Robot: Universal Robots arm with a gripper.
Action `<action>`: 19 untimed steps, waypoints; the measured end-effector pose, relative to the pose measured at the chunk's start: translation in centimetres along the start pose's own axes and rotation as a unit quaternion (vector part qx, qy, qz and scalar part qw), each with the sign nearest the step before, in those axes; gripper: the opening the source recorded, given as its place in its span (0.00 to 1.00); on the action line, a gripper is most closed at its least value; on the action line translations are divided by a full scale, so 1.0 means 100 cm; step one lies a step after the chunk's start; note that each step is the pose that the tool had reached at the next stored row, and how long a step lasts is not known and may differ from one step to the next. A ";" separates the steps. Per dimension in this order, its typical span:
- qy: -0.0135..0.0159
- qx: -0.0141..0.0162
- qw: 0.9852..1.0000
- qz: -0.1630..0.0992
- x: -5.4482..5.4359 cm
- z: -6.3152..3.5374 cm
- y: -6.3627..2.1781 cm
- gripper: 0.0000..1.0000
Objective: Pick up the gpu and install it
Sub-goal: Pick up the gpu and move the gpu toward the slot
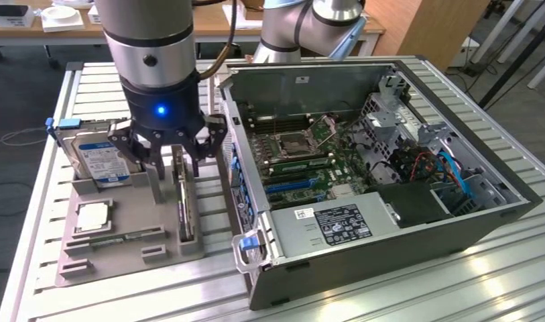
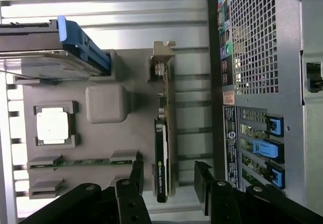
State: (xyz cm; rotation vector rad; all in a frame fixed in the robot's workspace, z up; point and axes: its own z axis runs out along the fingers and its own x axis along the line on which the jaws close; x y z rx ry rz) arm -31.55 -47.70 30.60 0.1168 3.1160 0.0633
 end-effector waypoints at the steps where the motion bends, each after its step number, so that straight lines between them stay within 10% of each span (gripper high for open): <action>1: 0.000 0.000 1.000 0.000 0.000 0.0019 -0.0002 0.53; 19: 0.001 -0.005 1.000 0.000 -0.001 0.0343 -0.0047 0.53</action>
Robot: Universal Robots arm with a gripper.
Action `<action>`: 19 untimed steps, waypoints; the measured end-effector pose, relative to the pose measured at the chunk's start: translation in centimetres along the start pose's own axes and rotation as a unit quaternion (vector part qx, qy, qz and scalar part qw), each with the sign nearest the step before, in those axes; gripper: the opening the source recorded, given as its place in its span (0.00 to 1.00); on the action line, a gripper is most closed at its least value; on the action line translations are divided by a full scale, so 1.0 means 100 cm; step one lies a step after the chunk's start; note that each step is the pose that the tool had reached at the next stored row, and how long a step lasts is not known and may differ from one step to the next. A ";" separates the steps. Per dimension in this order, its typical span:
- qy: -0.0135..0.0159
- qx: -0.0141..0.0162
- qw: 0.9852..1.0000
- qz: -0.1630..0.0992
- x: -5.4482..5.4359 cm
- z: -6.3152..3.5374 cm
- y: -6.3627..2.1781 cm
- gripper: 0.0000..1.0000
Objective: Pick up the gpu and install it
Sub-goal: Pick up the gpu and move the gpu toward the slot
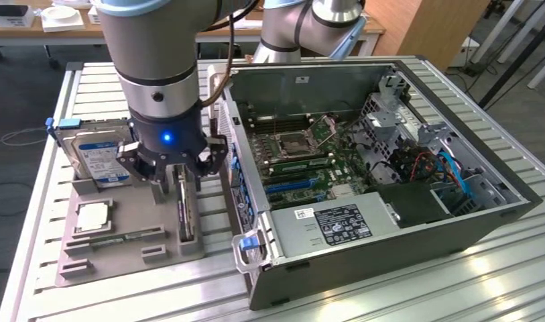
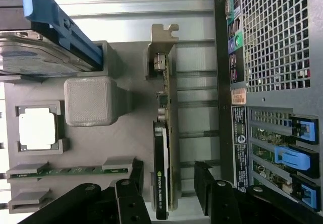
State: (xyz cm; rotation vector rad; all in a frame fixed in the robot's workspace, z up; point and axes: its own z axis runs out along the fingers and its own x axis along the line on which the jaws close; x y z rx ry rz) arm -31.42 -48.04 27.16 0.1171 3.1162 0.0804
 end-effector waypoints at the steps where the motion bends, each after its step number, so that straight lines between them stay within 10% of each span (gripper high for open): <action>1: 0.000 -0.001 1.000 0.000 0.000 0.0018 -0.0002 0.53; 19: 0.004 -0.009 1.000 0.000 -0.001 0.0307 -0.0020 0.53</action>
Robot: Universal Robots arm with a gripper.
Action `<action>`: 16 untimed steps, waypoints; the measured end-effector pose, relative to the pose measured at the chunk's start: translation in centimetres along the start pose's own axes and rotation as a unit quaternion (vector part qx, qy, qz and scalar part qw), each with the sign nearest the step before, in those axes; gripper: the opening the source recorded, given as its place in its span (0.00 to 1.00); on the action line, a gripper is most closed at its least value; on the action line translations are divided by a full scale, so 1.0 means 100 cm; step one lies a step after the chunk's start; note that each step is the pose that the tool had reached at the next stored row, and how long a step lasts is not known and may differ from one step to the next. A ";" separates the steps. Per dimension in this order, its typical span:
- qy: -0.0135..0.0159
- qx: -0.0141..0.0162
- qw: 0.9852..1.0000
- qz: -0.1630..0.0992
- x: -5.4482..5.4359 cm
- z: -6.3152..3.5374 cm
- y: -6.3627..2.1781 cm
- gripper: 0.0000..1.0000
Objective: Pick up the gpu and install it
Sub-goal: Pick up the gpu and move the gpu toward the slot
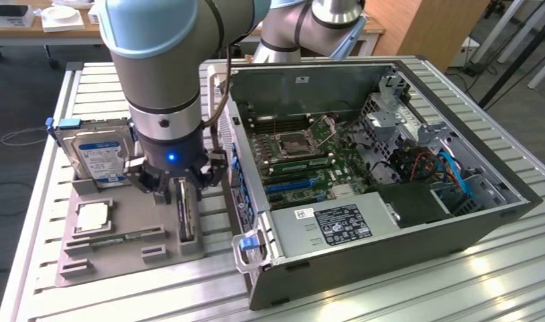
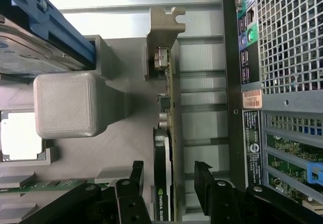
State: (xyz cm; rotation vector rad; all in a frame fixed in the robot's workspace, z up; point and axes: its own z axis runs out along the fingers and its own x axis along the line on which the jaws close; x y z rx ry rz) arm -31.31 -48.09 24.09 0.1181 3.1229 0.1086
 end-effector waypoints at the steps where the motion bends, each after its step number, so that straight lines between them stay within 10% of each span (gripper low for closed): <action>1: 0.000 0.000 1.000 0.000 0.000 0.0006 -0.0001 0.53; 16: 0.001 0.000 1.000 0.000 0.000 0.0092 0.0016 0.53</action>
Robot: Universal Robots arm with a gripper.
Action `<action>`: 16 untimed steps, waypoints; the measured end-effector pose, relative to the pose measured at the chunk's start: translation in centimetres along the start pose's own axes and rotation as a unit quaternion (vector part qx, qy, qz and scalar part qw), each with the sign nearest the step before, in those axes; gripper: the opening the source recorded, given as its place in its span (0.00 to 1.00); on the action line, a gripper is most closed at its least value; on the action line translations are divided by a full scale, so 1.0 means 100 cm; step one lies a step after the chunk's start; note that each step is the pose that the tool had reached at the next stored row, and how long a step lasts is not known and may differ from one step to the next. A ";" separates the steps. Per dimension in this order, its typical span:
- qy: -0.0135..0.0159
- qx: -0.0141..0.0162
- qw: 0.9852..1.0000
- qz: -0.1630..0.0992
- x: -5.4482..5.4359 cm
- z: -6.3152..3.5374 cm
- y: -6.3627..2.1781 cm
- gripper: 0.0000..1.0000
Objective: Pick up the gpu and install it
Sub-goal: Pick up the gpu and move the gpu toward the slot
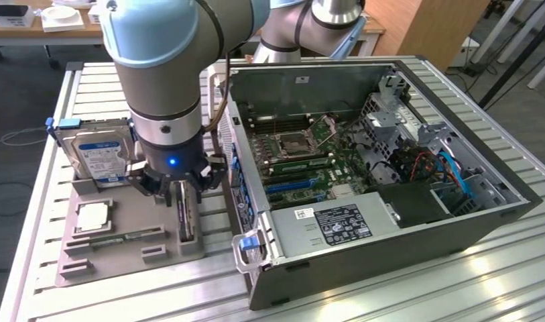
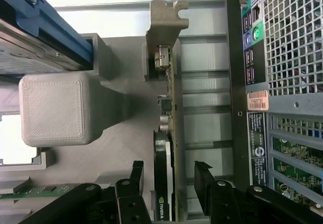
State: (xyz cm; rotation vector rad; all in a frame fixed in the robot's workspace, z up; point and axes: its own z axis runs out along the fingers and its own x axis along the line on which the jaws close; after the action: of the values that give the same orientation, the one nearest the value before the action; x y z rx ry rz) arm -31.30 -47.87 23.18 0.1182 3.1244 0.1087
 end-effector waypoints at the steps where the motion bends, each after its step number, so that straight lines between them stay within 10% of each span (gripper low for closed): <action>1: 0.000 0.000 1.000 0.000 0.000 0.0006 0.0005 0.53; 16: 0.001 0.000 1.000 0.000 0.000 0.0063 0.0035 0.53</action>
State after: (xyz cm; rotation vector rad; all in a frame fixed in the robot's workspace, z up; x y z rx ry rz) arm -31.30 -47.47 22.57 0.1182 3.1264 0.1088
